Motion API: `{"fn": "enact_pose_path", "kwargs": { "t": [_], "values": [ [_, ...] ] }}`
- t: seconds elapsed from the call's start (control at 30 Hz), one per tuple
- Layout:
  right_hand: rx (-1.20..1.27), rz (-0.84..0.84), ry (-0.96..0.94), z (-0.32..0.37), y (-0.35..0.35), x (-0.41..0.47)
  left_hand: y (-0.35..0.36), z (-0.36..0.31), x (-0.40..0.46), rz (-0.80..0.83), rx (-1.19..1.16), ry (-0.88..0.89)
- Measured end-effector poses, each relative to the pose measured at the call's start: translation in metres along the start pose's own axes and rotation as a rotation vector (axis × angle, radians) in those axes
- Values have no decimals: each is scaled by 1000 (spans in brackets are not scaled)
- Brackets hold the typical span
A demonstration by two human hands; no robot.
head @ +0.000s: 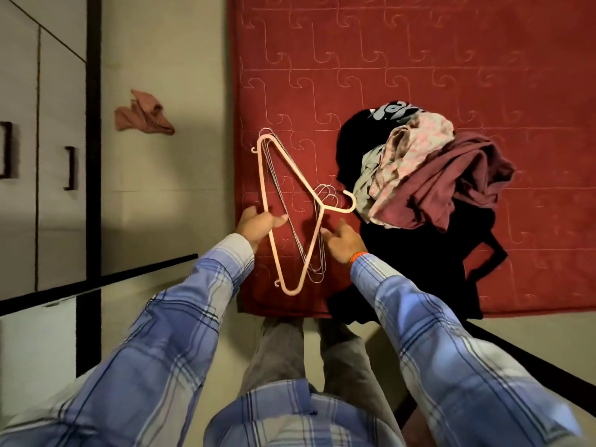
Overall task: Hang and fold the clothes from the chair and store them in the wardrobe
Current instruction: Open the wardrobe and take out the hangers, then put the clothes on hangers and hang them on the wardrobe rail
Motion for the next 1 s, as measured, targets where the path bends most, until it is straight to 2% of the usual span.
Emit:
{"fn": "enact_pose_path", "kwargs": {
  "t": [0.07,0.2,0.57,1.0],
  "values": [
    [-2,-20,7,1,-5,-4,-4,2,1,-39,86,-13],
    [48,-43,-35,0,-10,-21,-3,8,-11,-18,130,-34],
    [113,-95,-182,14,-29,-79,4,-10,-79,66,179,91],
    [263,-232,-266,4,-67,-99,48,-39,-90,171,302,204]
  ]
}}
Point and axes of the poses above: each hand's wrist, its own x-axis towards the middle knuckle, its own y-axis out of the palm, z = x × y, the point moved 4 cm from there along x, towards the middle knuckle, and after that the axes turned 10 degrees about x, right-handed, at the moved point
